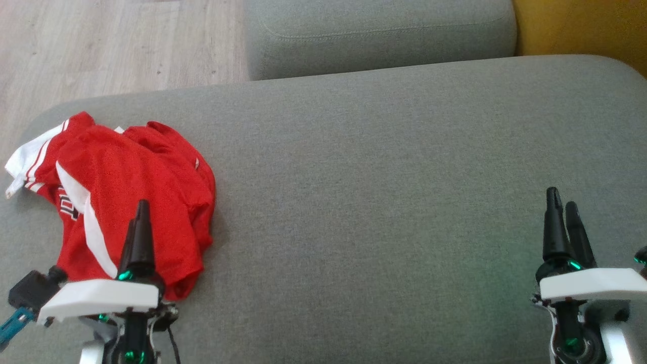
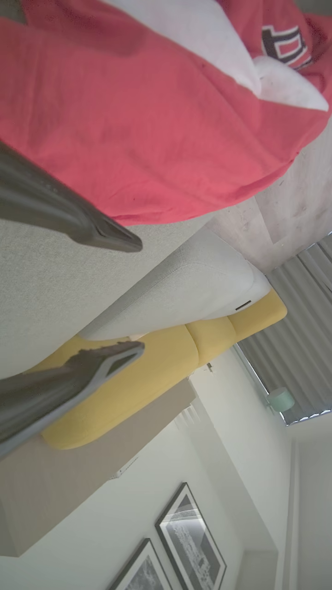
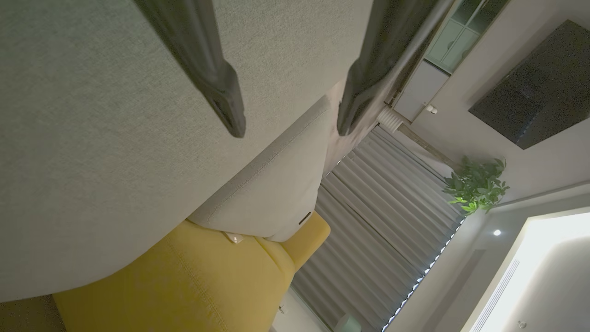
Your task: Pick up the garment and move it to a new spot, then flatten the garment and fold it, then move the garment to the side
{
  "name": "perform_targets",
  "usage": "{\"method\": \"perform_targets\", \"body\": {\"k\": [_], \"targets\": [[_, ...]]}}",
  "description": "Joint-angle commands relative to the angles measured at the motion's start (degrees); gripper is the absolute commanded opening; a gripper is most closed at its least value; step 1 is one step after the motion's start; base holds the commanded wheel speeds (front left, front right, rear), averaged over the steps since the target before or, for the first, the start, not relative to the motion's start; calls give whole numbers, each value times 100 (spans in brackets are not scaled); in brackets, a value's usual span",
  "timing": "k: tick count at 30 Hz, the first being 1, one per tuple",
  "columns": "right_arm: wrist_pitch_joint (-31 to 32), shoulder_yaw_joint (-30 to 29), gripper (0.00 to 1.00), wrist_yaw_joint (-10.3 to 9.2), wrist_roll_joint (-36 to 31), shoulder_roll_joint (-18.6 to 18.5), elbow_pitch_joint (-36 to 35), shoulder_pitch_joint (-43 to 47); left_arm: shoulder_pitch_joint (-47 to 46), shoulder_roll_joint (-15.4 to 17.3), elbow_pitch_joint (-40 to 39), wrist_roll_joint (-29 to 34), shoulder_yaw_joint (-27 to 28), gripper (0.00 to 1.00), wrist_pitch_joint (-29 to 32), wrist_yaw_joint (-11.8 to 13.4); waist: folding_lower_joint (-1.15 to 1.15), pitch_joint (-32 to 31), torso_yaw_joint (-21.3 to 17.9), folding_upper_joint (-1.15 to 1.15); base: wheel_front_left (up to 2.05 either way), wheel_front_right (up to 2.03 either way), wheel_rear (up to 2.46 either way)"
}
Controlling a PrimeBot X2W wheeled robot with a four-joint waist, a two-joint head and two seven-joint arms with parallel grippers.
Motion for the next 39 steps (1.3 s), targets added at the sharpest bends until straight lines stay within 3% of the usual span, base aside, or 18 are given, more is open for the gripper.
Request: {"method": "perform_targets", "body": {"k": [1,22,39], "targets": [[-98,84,100,-2,-240,-35,-290,-281,-303,75,-287,207,33,100,-56,28,0,1,-2,0,0,0,0],[-437,304,100,-3,-2129,-42,-471,-292,-296,94,-642,2314,-565,100,-391,405,0,10,0,0,0,0,0],[-741,498,100,-3,-3711,-49,-642,-303,-331,463,-779,3803,-1284,100,-693,1010,0,23,-6,0,0,0,0]]}}
